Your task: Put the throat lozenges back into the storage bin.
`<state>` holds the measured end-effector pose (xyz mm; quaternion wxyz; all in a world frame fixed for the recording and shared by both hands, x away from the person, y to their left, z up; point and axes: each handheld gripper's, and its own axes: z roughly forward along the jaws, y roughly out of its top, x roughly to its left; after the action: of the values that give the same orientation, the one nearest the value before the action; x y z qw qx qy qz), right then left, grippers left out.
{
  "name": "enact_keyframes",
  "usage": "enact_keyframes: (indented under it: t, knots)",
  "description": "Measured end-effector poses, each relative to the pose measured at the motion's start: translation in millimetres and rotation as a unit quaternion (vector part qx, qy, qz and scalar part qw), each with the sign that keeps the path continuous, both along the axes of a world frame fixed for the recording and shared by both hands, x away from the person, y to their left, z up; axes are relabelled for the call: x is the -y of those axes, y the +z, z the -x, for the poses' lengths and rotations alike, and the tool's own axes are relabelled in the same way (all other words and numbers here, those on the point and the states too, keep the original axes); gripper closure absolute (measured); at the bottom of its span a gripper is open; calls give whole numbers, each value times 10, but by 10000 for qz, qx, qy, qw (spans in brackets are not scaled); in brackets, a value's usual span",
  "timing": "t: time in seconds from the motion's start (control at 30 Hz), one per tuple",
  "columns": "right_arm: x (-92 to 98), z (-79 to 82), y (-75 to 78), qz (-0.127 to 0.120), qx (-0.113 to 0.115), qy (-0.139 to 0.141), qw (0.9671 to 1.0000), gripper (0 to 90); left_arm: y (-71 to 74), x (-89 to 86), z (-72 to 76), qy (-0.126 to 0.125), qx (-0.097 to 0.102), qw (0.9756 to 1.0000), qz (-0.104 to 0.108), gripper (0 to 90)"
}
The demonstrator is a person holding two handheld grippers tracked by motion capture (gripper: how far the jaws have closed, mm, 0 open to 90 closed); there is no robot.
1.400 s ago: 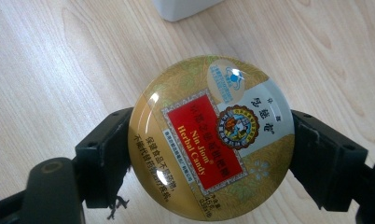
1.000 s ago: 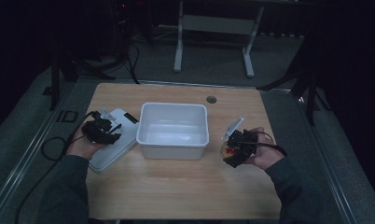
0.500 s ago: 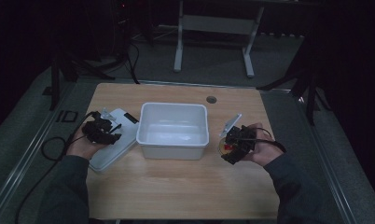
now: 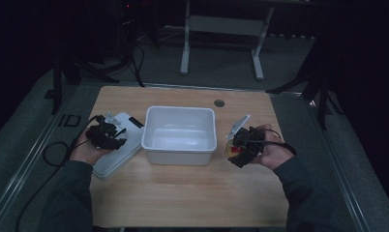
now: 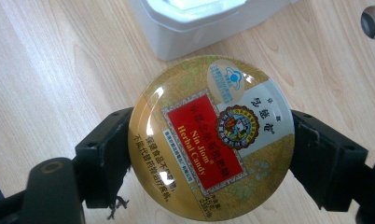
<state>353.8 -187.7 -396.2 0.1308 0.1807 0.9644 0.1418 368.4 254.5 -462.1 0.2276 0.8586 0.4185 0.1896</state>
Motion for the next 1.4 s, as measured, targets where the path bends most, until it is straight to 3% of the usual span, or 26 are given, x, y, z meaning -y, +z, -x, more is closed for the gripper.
enact_keyframes:
  t: [0.77, 1.4]
  knots:
    - [-146, -38, 156, -136, 155, 152, 9997, 200, -7, 16, 17, -32, 36, 10000, 24, 480]
    - [-271, -98, 264, -246, 240, 261, 9991, 200, -12, -53, 35, 59, 99, 9998, 179, 482]
